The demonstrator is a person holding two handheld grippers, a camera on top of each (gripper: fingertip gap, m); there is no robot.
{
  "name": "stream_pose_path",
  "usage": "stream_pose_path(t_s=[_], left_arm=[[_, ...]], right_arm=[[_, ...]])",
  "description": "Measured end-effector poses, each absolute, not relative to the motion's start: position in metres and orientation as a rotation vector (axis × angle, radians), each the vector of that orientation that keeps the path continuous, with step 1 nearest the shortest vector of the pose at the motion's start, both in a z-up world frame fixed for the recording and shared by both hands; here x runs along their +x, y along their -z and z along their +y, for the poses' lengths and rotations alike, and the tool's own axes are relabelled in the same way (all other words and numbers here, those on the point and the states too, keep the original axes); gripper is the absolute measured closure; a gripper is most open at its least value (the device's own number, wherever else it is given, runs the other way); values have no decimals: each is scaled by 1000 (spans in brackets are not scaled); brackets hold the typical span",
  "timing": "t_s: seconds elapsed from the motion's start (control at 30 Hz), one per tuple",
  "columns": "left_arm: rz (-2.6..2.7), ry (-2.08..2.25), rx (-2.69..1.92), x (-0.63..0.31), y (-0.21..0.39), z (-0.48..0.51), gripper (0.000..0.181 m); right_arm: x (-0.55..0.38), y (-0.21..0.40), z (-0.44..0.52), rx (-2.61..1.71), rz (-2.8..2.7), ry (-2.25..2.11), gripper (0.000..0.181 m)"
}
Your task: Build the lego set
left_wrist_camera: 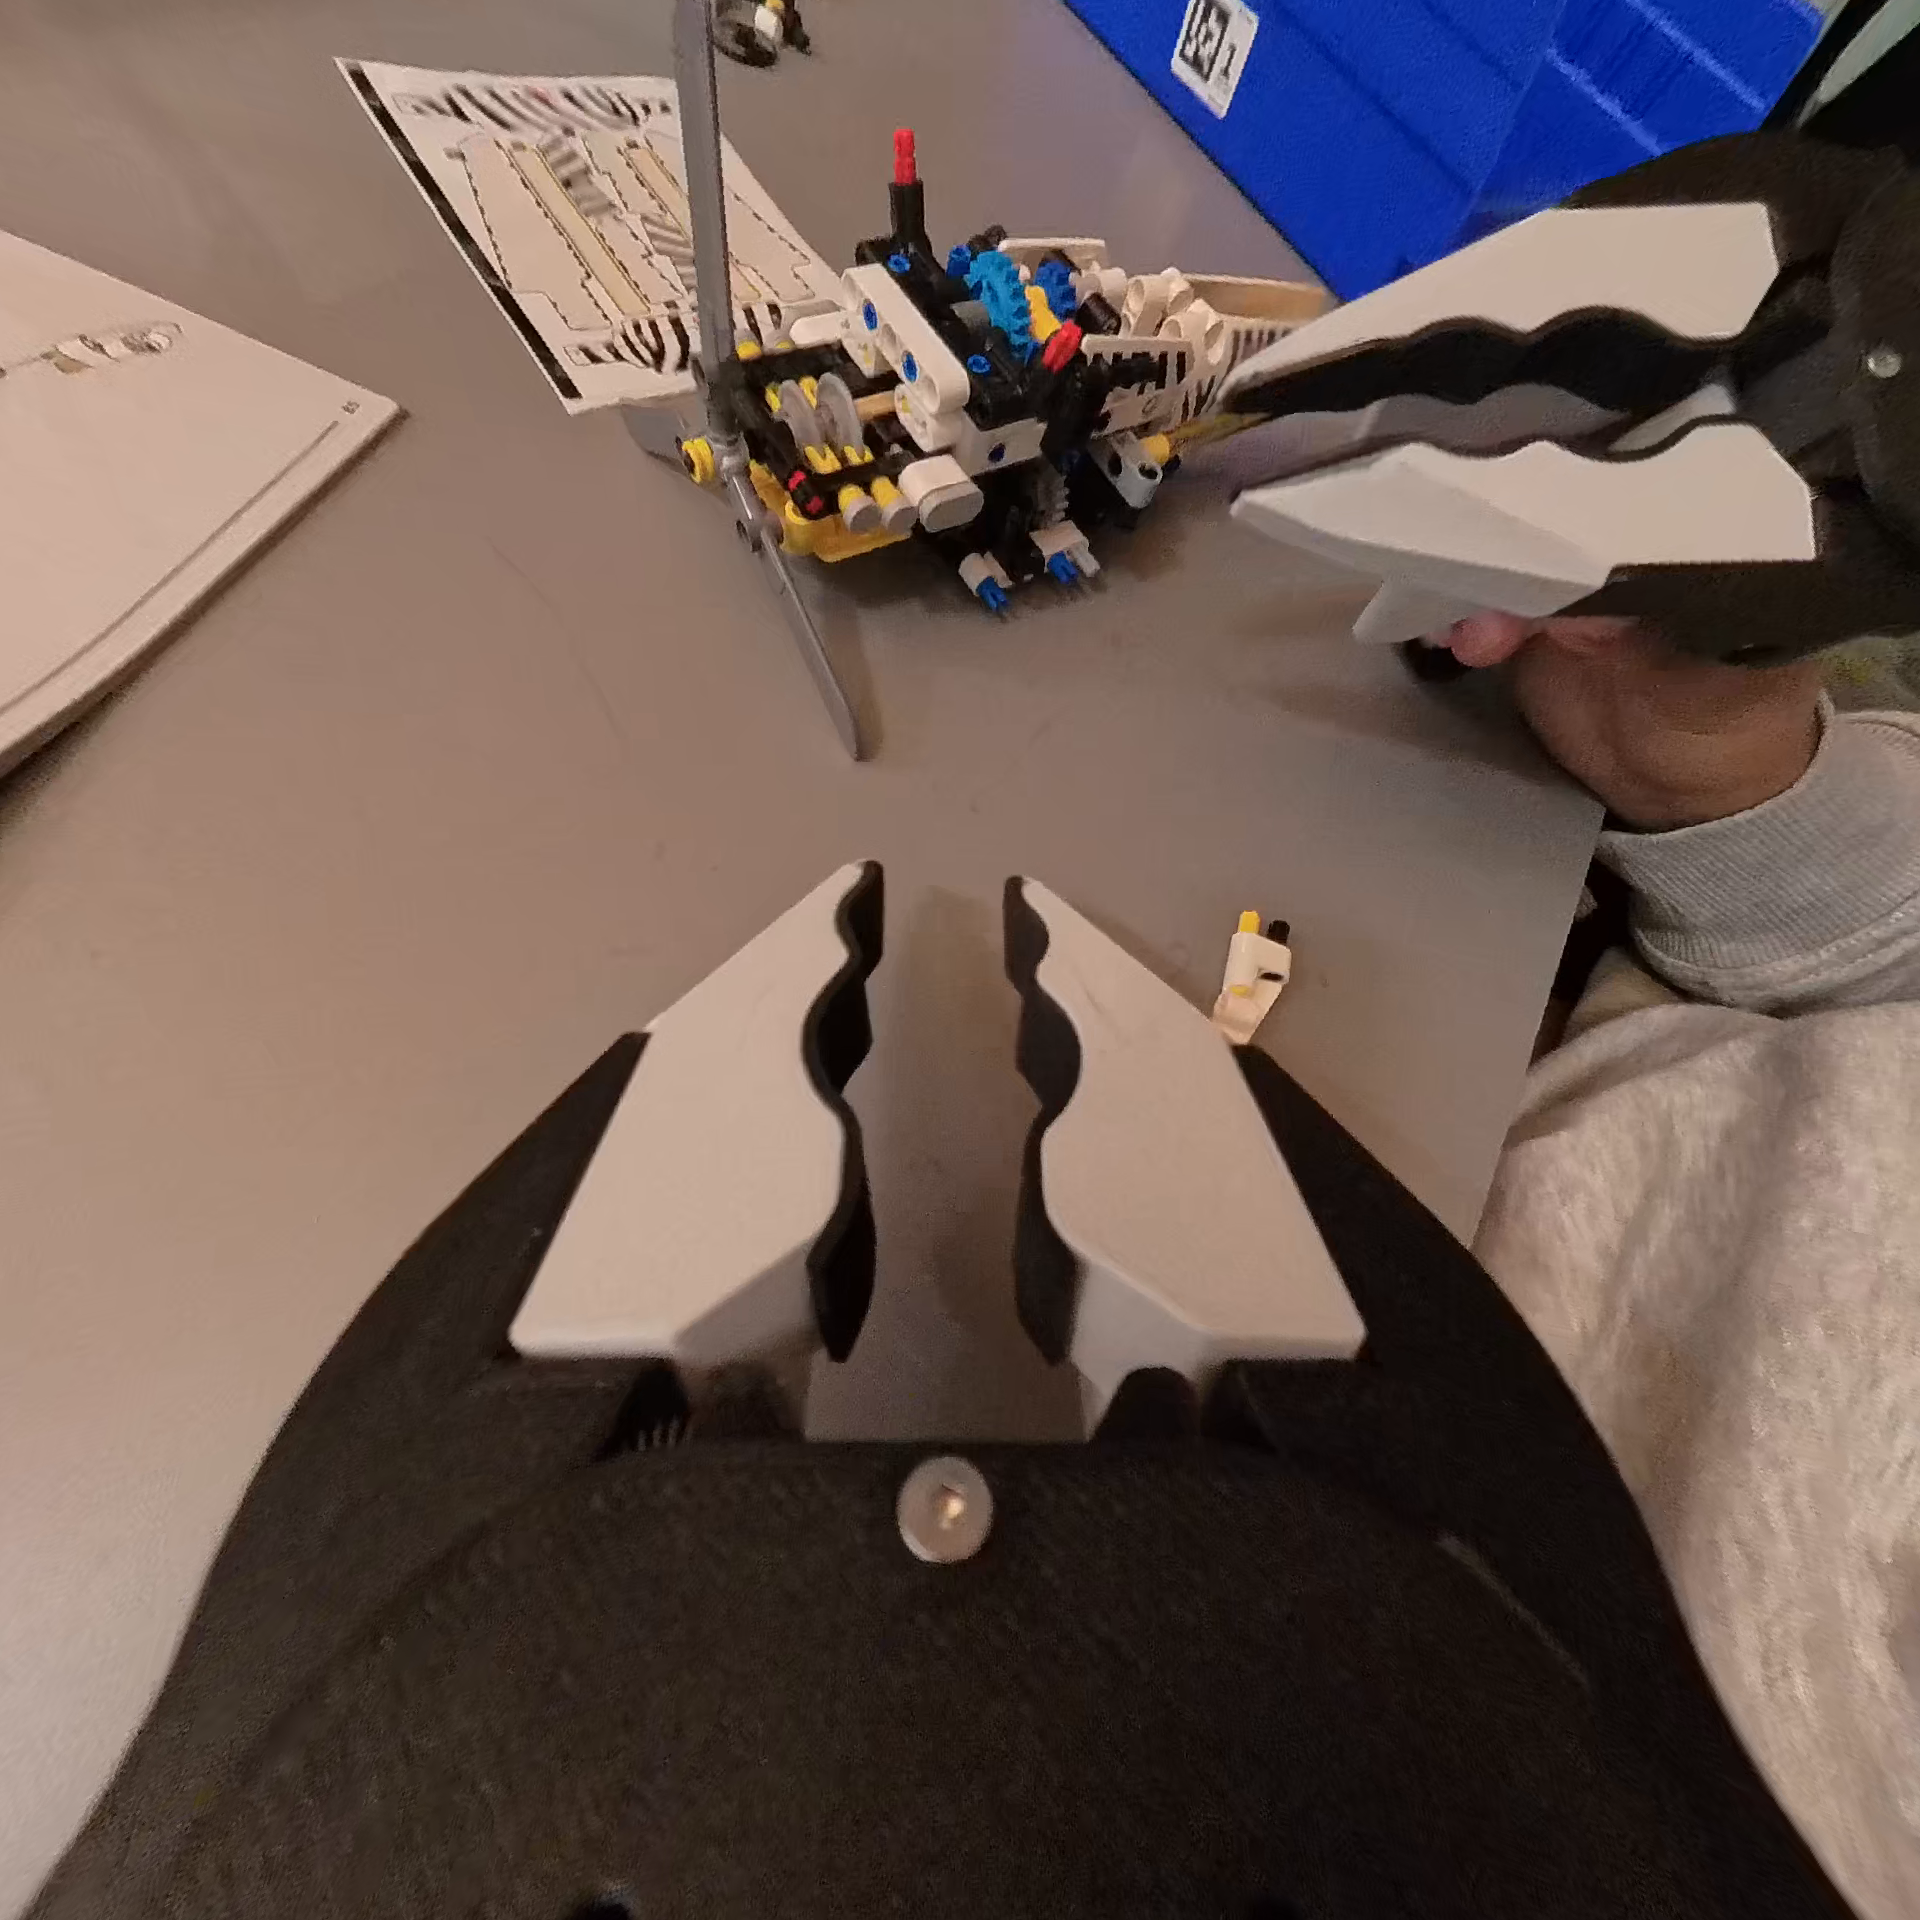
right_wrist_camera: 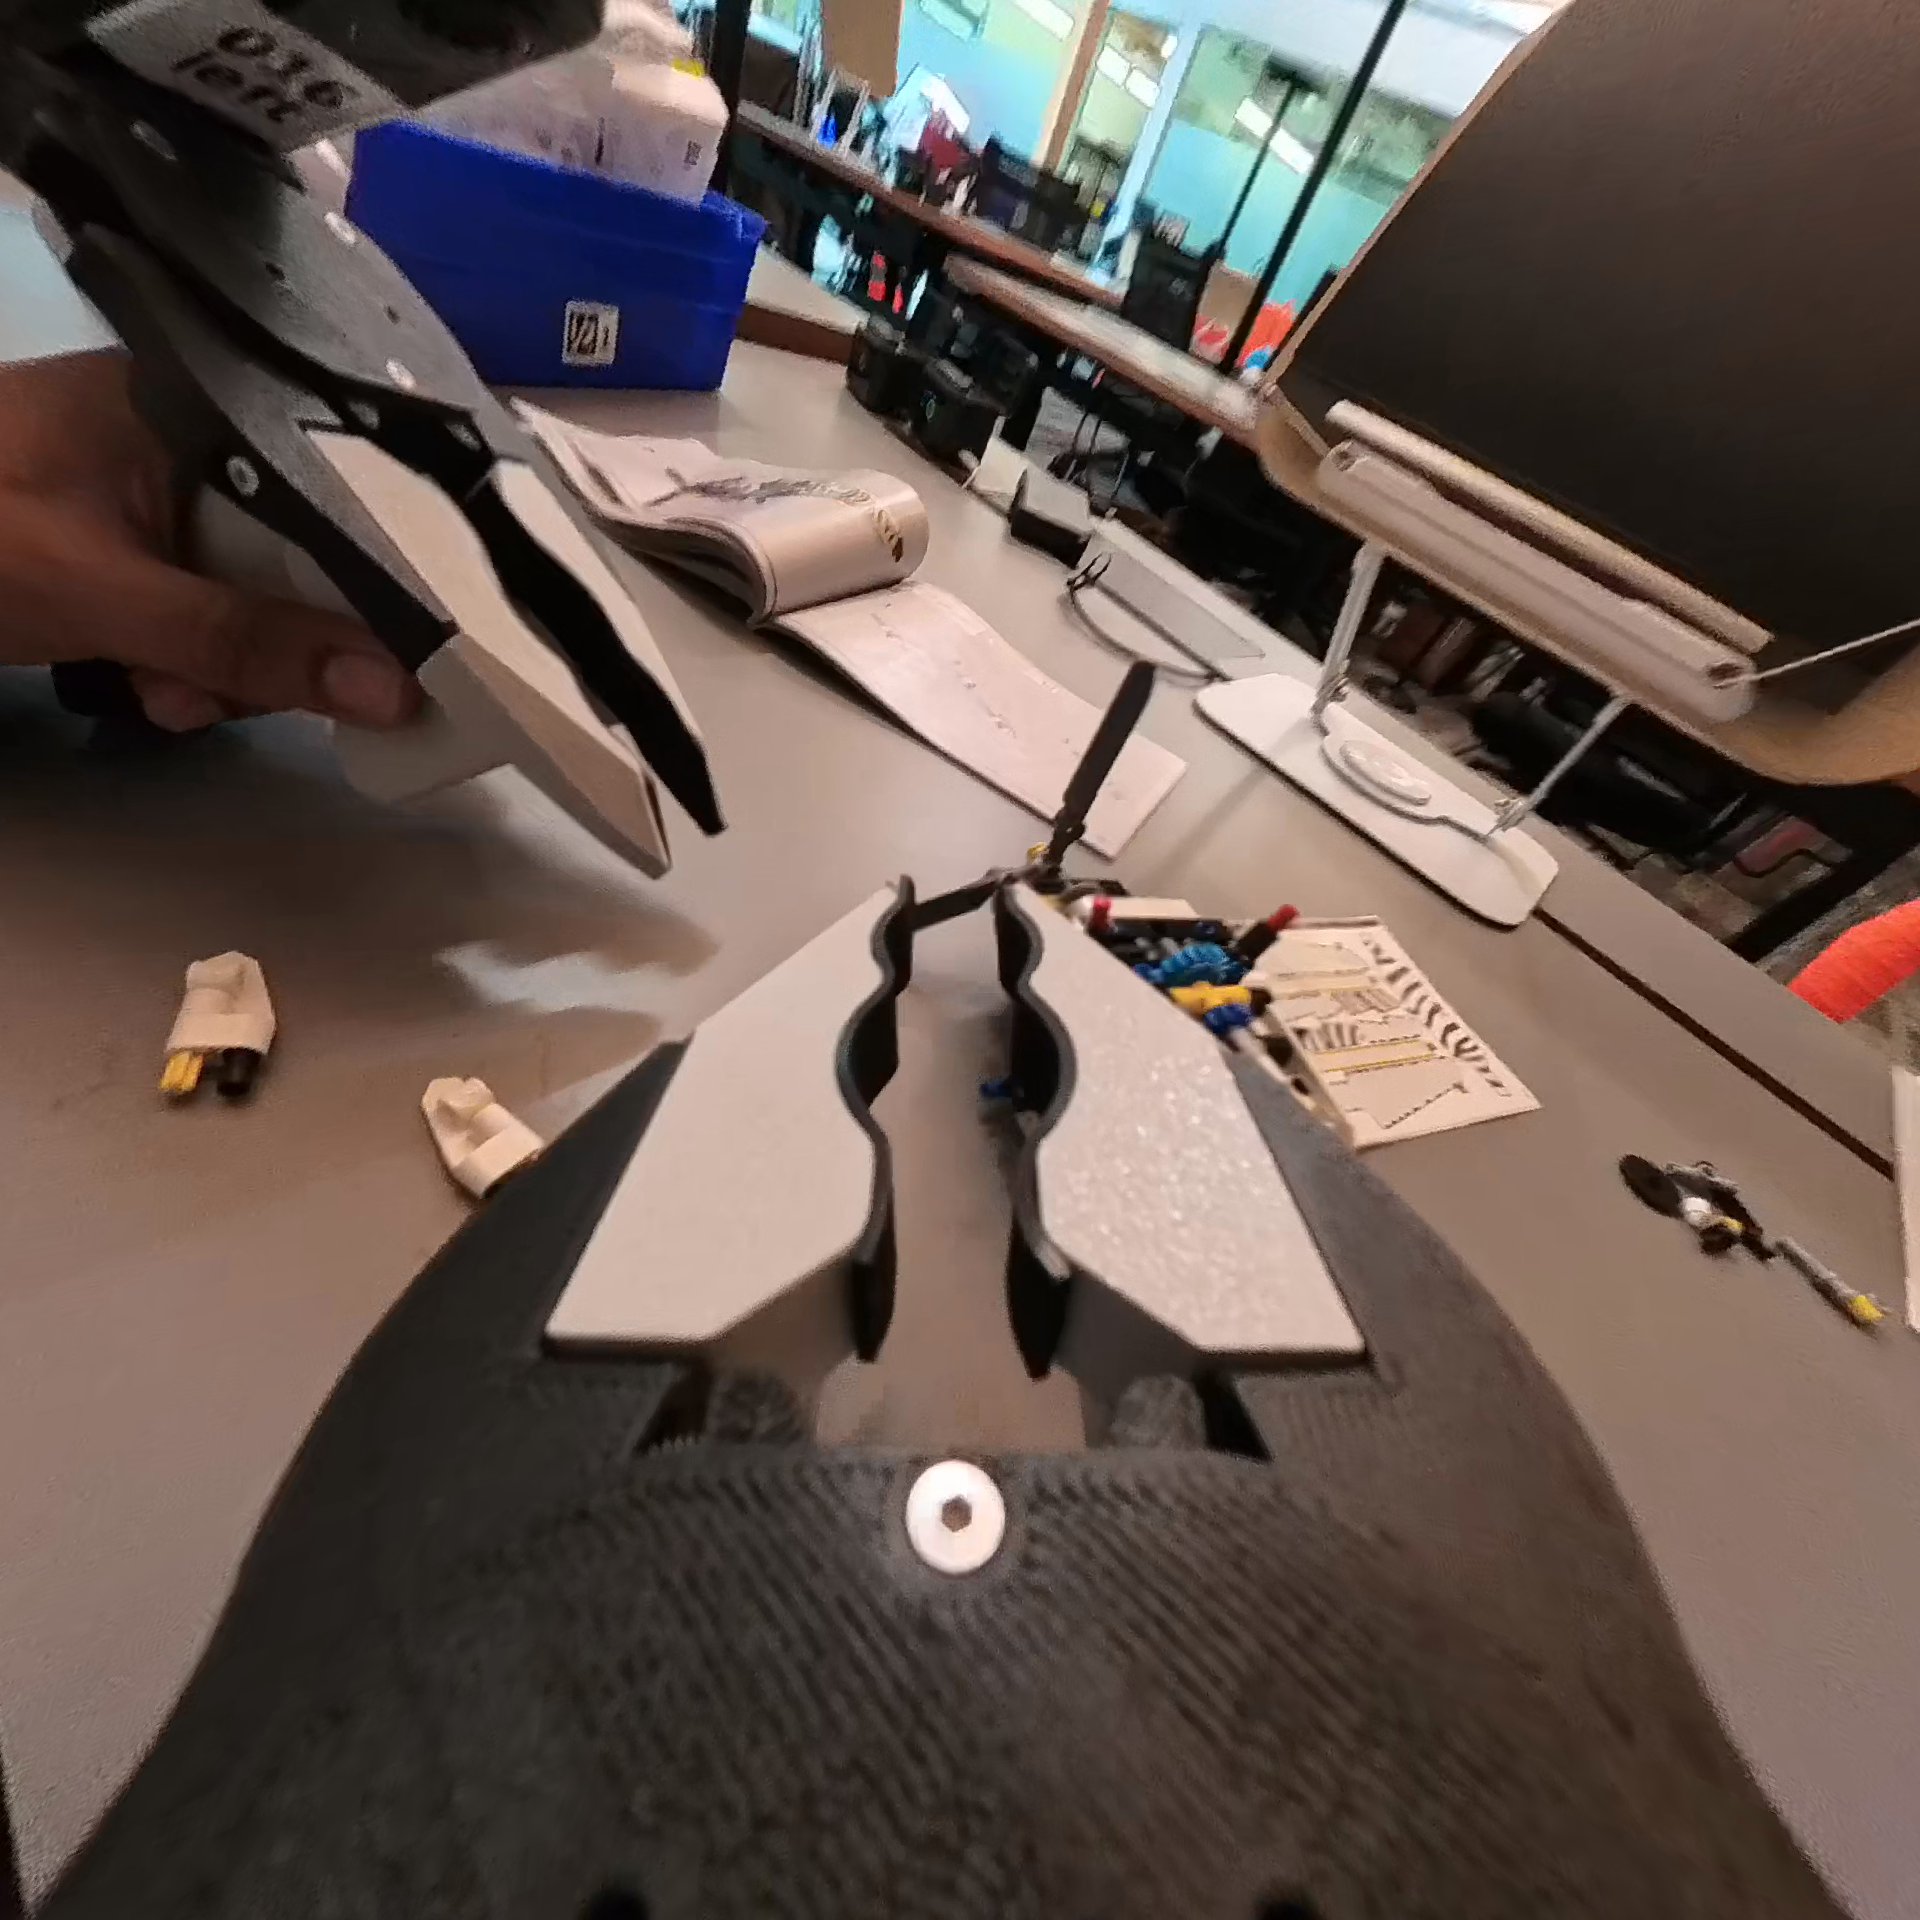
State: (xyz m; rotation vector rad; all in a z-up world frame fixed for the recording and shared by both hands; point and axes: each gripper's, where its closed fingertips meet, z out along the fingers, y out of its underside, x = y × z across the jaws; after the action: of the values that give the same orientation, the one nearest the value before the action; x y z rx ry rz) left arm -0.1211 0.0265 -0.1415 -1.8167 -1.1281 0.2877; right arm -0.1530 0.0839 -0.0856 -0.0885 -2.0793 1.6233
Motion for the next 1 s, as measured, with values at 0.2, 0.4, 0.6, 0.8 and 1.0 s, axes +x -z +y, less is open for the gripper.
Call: stream_pose_path(t_s=[0.2, 0.4, 0.6, 0.8, 1.0], left_arm=[[-1100, -646, -1633, -123, 106, 2, 169], [-1186, -880, -1590, -108, 40, -18, 169], [-1132, -1131, -1803, -89, 38, 8, 166], [-1181, -1388, -1754, -72, 62, 14, 132], [-1247, -1086, -1576, -51, 66, 37, 125]], right_arm=[[-151, 72, 91, -108, -2002, -1720, 170], [-145, 60, 99, -62, -1899, -1731, 170], [-144, 60, 93, -66, -1908, -1760, 153], [-147, 61, 93, -116, -1939, -1833, 154], [-144, 59, 98, -118, -1919, -1846, 156]])
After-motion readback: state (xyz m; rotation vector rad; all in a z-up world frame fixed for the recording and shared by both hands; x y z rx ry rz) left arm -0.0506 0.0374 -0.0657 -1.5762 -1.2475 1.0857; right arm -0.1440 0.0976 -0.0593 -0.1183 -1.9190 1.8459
